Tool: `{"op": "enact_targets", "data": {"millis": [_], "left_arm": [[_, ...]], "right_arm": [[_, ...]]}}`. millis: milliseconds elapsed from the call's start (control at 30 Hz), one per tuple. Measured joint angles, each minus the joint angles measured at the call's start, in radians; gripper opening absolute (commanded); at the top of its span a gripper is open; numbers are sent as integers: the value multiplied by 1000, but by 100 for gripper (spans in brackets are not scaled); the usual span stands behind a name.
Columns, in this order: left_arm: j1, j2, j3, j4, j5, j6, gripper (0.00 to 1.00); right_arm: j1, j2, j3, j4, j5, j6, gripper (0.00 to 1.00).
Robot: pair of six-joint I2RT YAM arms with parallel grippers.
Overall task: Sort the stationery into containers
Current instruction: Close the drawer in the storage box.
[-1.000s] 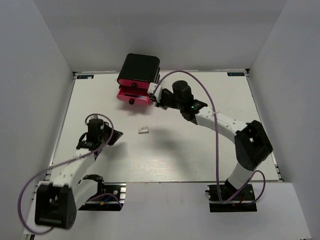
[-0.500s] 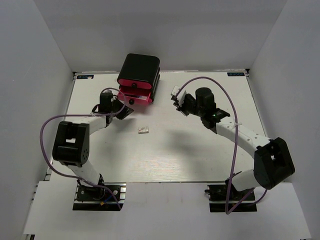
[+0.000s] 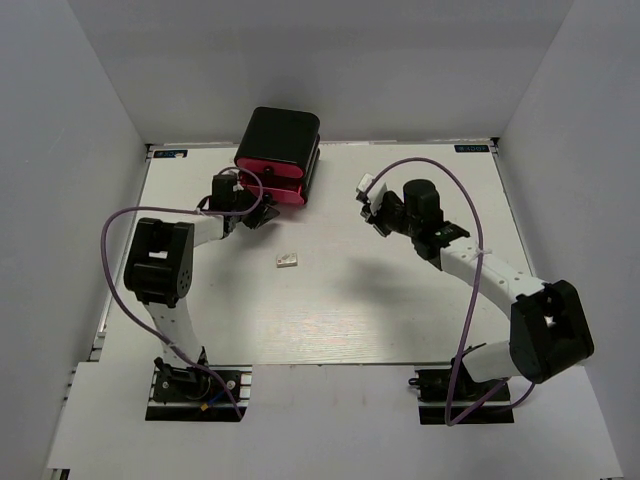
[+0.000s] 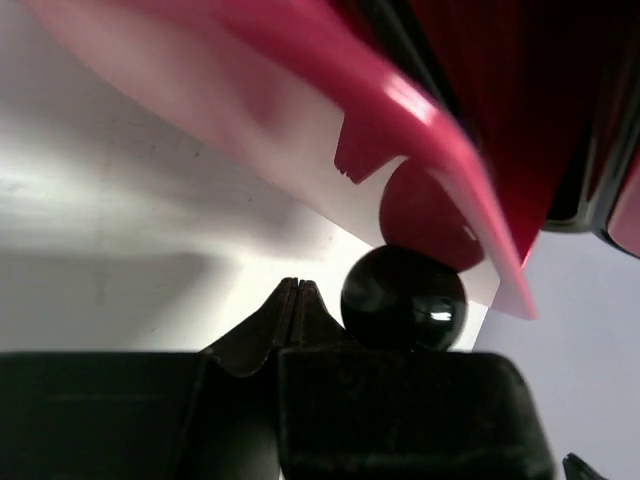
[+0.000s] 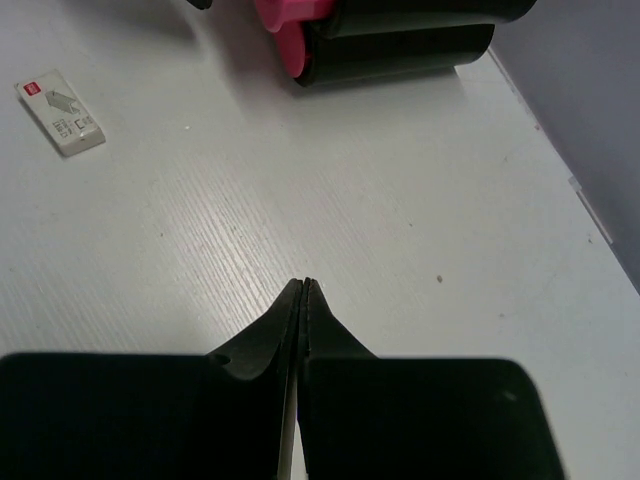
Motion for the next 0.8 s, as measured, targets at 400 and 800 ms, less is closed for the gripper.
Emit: {"op": "enact_targets", "data": {"millis": [400, 800], "left_arm": [[-38, 97, 93, 55, 25, -69, 11], [-58, 165, 184, 129, 31, -130, 12]], "right_arm": [[-19, -11, -25, -8, -22, 4, 0], [-26, -24, -46, -16, -37, 4, 0]]}}
